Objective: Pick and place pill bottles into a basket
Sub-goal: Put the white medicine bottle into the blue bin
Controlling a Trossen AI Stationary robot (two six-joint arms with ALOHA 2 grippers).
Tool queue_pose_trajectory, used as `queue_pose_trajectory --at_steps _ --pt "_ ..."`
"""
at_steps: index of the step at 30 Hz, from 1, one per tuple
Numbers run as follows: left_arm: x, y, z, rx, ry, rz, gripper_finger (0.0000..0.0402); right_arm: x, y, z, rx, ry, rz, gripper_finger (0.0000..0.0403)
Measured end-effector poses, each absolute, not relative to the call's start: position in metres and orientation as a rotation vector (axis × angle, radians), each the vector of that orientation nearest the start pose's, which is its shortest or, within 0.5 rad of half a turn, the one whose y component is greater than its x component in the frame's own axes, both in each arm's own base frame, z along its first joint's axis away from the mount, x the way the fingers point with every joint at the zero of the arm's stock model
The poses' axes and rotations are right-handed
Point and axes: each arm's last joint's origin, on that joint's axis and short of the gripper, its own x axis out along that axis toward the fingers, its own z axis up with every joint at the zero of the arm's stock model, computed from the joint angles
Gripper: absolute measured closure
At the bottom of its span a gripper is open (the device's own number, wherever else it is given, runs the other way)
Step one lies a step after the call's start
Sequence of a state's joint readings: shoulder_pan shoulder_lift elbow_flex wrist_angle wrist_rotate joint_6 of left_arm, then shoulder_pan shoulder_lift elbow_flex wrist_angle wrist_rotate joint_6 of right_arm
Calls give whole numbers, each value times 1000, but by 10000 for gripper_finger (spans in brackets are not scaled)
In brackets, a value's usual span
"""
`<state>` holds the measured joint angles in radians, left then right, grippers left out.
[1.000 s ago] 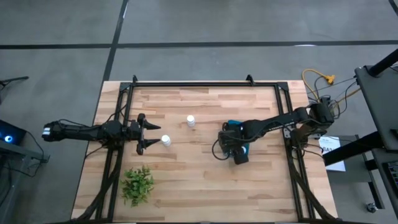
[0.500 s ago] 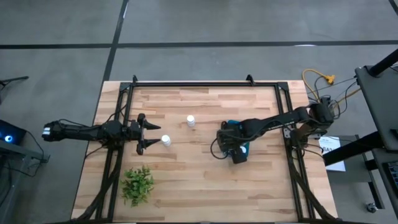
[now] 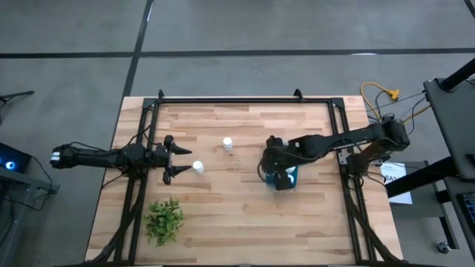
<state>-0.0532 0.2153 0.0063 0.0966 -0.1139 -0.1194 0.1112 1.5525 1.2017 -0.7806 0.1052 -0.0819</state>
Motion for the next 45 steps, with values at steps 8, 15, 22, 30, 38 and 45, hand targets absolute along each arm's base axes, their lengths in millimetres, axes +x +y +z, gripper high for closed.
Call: queue_pose_trajectory --at_steps 8,15,22,30,38,45 --pt "110 -3 160 -117 72 65 127 317 43 277 -205 633 79 197" --pt "110 -2 163 -119 48 65 127 312 58 287 -222 383 120 197" --pt "110 -2 171 -126 -34 60 127 304 60 269 -287 406 139 197" --pt "109 -2 188 -191 -214 42 127 286 49 279 -368 380 -19 204" --pt "109 -3 186 -244 -196 36 127 261 35 289 -370 319 -87 217" --pt "111 -3 184 -241 -178 38 127 244 22 274 -332 259 -130 226"
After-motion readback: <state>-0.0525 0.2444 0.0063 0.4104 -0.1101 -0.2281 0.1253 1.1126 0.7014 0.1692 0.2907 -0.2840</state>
